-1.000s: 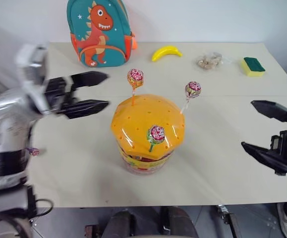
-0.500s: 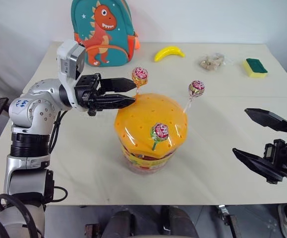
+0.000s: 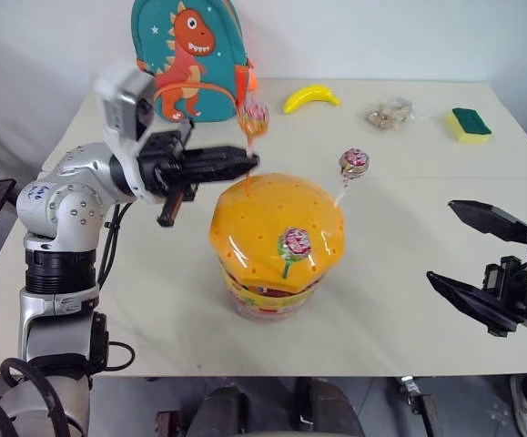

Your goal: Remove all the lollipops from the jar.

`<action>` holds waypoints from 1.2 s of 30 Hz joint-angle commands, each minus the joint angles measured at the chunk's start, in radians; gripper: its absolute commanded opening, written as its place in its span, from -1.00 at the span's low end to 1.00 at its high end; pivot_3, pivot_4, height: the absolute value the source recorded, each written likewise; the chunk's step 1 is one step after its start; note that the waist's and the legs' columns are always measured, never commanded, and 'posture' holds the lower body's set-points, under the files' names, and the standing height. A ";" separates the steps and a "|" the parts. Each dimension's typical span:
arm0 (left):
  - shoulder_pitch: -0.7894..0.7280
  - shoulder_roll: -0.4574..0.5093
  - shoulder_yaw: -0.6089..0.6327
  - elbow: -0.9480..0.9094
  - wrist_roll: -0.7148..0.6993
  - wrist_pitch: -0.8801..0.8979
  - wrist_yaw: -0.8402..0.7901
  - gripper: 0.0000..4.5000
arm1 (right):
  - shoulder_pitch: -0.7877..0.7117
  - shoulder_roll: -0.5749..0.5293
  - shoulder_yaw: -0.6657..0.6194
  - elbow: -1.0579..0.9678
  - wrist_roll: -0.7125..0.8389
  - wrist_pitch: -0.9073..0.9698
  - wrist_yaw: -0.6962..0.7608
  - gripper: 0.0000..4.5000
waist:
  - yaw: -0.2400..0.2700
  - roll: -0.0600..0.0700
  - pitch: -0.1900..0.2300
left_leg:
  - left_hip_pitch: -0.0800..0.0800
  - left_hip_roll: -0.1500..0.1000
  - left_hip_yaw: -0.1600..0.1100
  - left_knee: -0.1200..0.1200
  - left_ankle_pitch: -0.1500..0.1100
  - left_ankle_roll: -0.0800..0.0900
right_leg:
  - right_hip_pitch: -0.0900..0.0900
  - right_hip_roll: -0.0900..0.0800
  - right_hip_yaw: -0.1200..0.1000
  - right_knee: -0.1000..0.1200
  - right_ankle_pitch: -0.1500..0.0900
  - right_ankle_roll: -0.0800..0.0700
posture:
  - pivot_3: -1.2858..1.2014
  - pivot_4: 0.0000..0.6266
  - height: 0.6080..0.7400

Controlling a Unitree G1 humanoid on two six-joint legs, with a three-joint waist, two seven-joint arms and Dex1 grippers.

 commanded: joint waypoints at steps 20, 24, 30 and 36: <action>1.110 0.187 0.497 -0.297 0.217 0.218 0.530 -0.99 | -0.201 -0.055 0.196 0.299 -0.165 -0.064 0.290 1.00 | 0.004 -0.001 0.000 | 0.003 -0.001 -0.005 -0.007 -0.002 -0.001 | 0.000 -0.008 0.002 -0.007 -0.001 -0.002 | 0.03 -0.52 1.00; 1.136 0.179 0.500 -0.294 0.222 0.247 0.552 -0.58 | -0.196 -0.084 0.193 0.319 -0.191 -0.047 0.277 1.00 | -0.004 0.002 -0.001 | 0.005 -0.001 -0.004 -0.009 -0.003 -0.003 | 0.000 -0.007 0.003 -0.005 -0.002 -0.003 | 0.03 -0.52 1.00; 1.140 0.240 0.572 -0.274 0.171 0.191 0.421 0.24 | -0.141 -0.136 0.118 0.279 -0.074 0.139 0.163 1.00 | -0.002 0.003 -0.001 | 0.007 0.001 -0.003 -0.010 -0.003 -0.004 | 0.000 -0.006 0.003 -0.004 -0.003 -0.006 | 0.03 -0.52 1.00; 1.115 0.249 0.642 -0.183 0.147 -0.160 0.099 0.75 | -0.155 -0.113 0.097 0.214 0.000 0.168 0.125 1.00 | -0.005 0.004 -0.001 | 0.007 0.002 -0.003 -0.010 -0.006 -0.008 | -0.001 -0.006 0.003 -0.006 -0.004 -0.007 | 0.03 -0.52 1.00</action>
